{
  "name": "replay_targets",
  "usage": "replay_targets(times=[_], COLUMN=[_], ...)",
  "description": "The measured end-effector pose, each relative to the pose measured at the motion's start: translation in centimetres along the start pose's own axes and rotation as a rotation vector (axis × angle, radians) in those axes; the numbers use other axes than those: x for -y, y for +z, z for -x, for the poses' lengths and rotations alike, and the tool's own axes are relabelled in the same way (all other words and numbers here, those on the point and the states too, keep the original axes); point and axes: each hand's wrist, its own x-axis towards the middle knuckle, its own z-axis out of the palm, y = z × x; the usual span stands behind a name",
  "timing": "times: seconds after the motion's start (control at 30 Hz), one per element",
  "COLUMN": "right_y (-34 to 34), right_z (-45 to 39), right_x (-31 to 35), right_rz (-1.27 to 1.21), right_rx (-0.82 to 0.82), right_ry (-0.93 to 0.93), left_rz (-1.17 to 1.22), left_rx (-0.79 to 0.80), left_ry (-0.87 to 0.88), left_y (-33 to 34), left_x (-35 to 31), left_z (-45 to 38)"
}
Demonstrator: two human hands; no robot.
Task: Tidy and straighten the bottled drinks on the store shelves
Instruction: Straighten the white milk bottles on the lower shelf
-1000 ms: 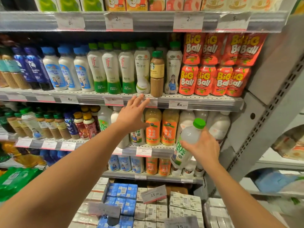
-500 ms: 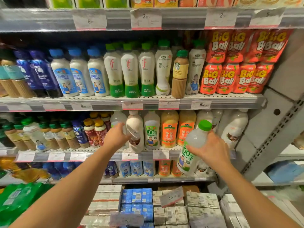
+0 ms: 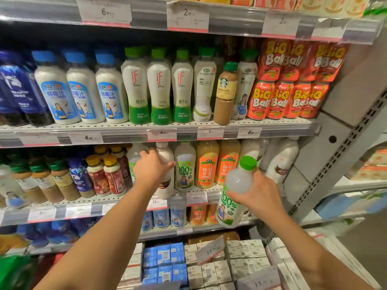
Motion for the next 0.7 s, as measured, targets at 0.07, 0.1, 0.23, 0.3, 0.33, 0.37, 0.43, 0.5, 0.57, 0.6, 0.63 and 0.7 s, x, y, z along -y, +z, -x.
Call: replay_targets(times=[0.07, 0.1, 0.23, 0.3, 0.33, 0.37, 0.43, 0.5, 0.57, 0.6, 0.63, 0.7], right_y=[0.0, 0.0, 0.0, 0.1, 0.2, 0.2, 0.3, 0.4, 0.5, 0.6, 0.7, 0.9], right_z=[0.1, 0.1, 0.0, -0.2, -0.3, -0.3, -0.4, -0.6, -0.9, -1.0, -1.1, -1.4], right_x=[0.1, 0.1, 0.5, 0.7, 0.8, 0.8, 0.8, 0.8, 1.0, 1.3, 1.5, 2.3], right_rz=[0.01, 0.014, 0.037, 0.045, 0.043, 0.042, 0.048, 0.045, 0.044, 0.049, 0.056, 0.066], right_rx=[-0.001, -0.001, 0.01, 0.022, 0.026, 0.029, 0.035, 0.051, 0.062, 0.065, 0.069, 0.085], right_ry=[-0.002, -0.002, -0.011, -0.019, -0.022, -0.026, -0.034, -0.033, -0.035, -0.043, -0.054, -0.076], left_rz=[-0.031, -0.041, -0.079, -0.061, -0.042, -0.021, 0.026, 0.092, 0.189, 0.246, 0.303, 0.399], left_rx=[0.022, 0.031, 0.055, 0.055, 0.051, 0.044, 0.001, -0.073, -0.096, -0.086, -0.071, -0.054], left_ry=[-0.029, -0.041, -0.043, -0.035, -0.034, -0.037, -0.02, 0.035, 0.066, 0.067, 0.071, 0.09], left_y=[-0.3, -0.3, -0.3, -0.3, -0.3, -0.2, 0.1, 0.8, 1.3, 1.5, 1.6, 1.6], left_x=[-0.5, -0.7, -1.0, -1.1, -1.1, -1.1, -0.6, 0.3, 1.1, 1.4, 1.6, 2.1], left_z=[-0.4, -0.5, -0.9, -0.9, -0.9, -0.7, -0.2, 0.7, 1.6, 2.0, 2.5, 3.5])
